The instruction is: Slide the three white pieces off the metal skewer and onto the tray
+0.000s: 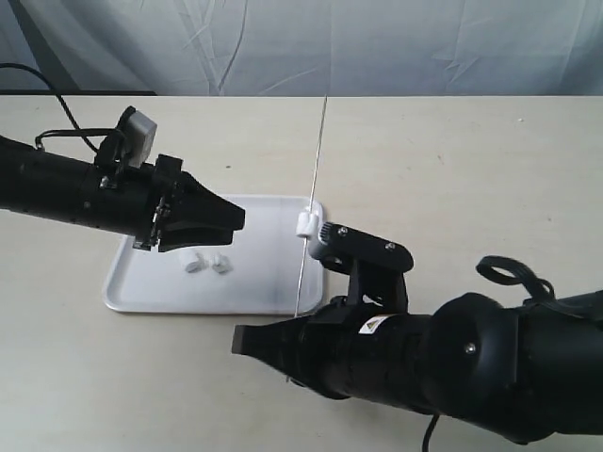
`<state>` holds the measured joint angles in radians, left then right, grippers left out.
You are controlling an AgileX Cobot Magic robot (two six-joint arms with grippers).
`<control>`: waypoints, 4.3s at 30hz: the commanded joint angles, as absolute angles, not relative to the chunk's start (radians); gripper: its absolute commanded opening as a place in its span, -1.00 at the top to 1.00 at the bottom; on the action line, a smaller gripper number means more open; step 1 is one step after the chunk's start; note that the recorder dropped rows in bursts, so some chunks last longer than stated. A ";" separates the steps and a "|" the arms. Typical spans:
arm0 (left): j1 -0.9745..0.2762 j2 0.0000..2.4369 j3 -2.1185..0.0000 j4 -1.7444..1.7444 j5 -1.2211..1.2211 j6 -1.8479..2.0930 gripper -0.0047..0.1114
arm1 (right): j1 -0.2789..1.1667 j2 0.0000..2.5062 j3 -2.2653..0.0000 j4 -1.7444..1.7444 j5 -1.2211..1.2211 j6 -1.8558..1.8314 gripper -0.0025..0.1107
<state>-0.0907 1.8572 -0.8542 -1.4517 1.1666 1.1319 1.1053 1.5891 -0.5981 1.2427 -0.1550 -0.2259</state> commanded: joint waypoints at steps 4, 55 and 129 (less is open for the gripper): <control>-0.141 1.849 -0.858 -1.472 1.221 1.137 0.21 | 1.105 1.615 -0.619 1.238 -0.104 -0.225 0.97; -0.205 1.849 -0.864 -1.634 1.120 1.187 0.66 | 1.107 1.615 -0.683 1.111 0.205 -0.235 0.97; -0.099 1.493 -0.921 -0.939 0.788 1.036 0.34 | 0.769 2.077 -1.321 0.468 0.891 0.053 0.54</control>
